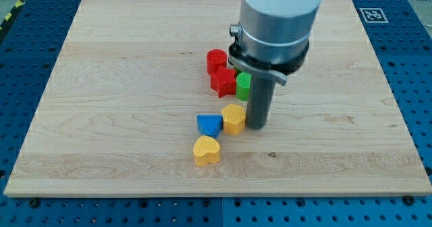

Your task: Slightly push the heart into the triangle

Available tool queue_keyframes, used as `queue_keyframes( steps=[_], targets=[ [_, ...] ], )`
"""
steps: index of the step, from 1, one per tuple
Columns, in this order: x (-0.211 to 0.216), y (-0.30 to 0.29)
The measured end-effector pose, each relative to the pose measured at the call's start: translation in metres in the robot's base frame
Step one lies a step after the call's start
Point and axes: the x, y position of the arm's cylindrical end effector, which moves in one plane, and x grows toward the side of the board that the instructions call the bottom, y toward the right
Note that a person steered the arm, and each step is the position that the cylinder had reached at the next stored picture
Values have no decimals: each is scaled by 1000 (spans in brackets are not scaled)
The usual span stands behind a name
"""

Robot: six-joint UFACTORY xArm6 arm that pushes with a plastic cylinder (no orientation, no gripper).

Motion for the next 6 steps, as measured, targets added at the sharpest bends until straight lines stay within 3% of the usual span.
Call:
queue_keyframes(
  steps=[2, 3, 4, 6],
  targets=[
    [-17, -5],
    [12, 39],
    [62, 41],
    [104, -42]
  ],
)
